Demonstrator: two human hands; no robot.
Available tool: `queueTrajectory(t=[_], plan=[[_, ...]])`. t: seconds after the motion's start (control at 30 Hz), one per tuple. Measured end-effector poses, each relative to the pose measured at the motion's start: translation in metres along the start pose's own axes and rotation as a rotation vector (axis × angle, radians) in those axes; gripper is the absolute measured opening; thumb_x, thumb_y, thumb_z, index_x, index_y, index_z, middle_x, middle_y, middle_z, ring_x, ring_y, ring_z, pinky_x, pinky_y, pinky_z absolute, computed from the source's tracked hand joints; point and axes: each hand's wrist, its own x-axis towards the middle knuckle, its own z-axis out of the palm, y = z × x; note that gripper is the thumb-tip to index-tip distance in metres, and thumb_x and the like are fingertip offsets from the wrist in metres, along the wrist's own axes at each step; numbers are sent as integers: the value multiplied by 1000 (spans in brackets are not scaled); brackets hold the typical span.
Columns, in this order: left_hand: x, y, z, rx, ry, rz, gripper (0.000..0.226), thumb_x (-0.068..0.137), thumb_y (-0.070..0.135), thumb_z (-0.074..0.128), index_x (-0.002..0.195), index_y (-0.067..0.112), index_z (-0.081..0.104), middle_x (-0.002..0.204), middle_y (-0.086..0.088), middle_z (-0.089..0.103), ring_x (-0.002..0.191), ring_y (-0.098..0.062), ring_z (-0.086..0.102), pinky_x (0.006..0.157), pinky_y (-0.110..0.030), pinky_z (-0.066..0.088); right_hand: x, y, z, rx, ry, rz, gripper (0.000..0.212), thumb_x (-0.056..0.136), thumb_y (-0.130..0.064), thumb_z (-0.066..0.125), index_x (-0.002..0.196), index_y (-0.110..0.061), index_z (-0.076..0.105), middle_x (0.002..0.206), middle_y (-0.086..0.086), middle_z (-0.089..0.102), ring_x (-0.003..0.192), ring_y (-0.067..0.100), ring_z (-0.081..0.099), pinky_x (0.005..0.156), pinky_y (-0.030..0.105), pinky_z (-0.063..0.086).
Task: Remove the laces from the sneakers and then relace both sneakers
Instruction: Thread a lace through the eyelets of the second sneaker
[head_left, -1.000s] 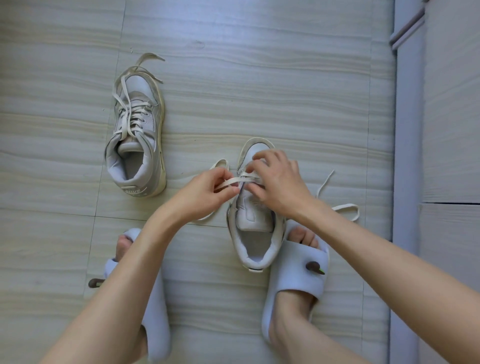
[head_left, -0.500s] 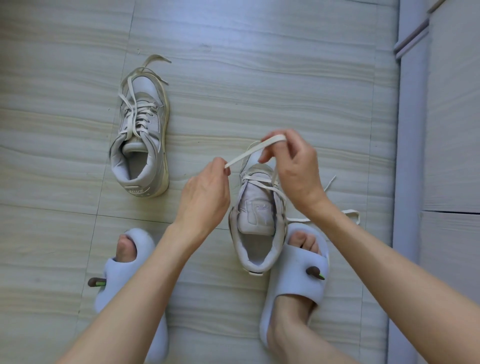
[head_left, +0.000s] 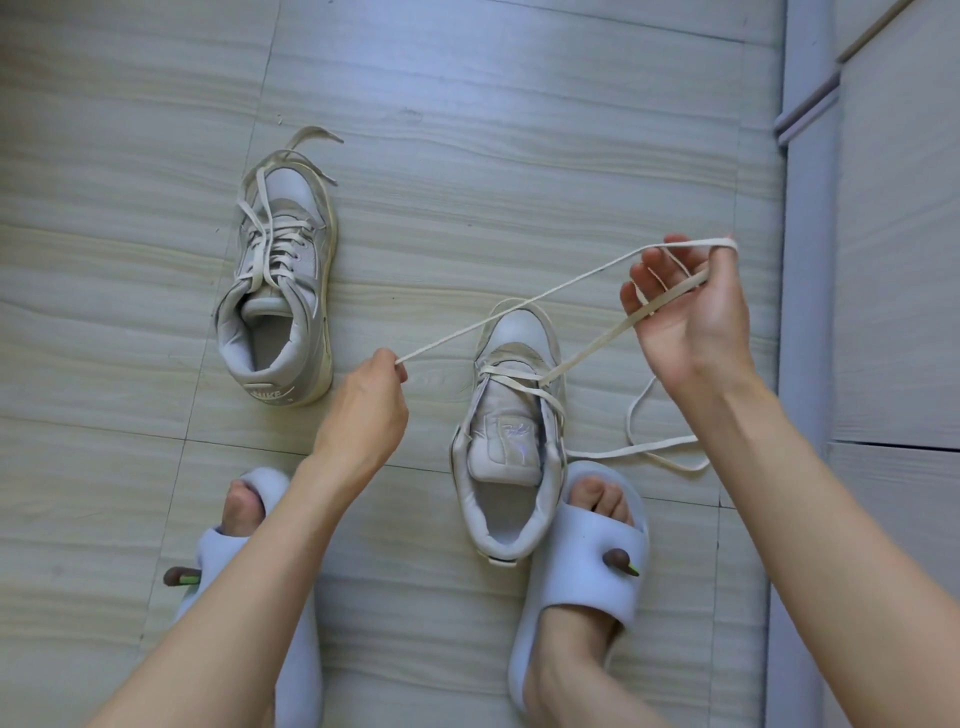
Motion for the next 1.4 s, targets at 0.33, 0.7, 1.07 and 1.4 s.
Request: queueTrajectory(t=[0.33,0.7,1.07,1.4], plan=[[-1,-11,13,-71,-122,-102,30,97,9,37,105,6,65,102,-19,64,105,-34,54,87,-34,40,21,0,-26,-90,148,24,38,98,-44,37,78,-17,55,63,-4,65,62,11,62,64,23,48],[13,39,23,-1000,-195,-474,18,94,7,49,102,4,65,69,1,47,62,-10,43,56,-17,38,0,49,-42,-1332,72,-237,36,84,-17,63,119,-10,59,119,11,54,114,27,50,102,39,38],[3,46,38,-1136,26,-567,21,80,1,70,73,12,53,69,-2,58,57,-11,52,55,-20,41,-25,101,-9,-1599,-445,-262,15,88,-18,59,99,-18,70,89,-3,48,101,23,54,94,41,39],[2,45,40,-950,47,-484,20,78,9,73,70,14,56,74,-6,64,63,-17,58,64,-29,49,-27,105,-11,-1555,-432,-260,12,85,-16,63,93,-20,70,88,-4,47,97,18,52,95,42,38]])
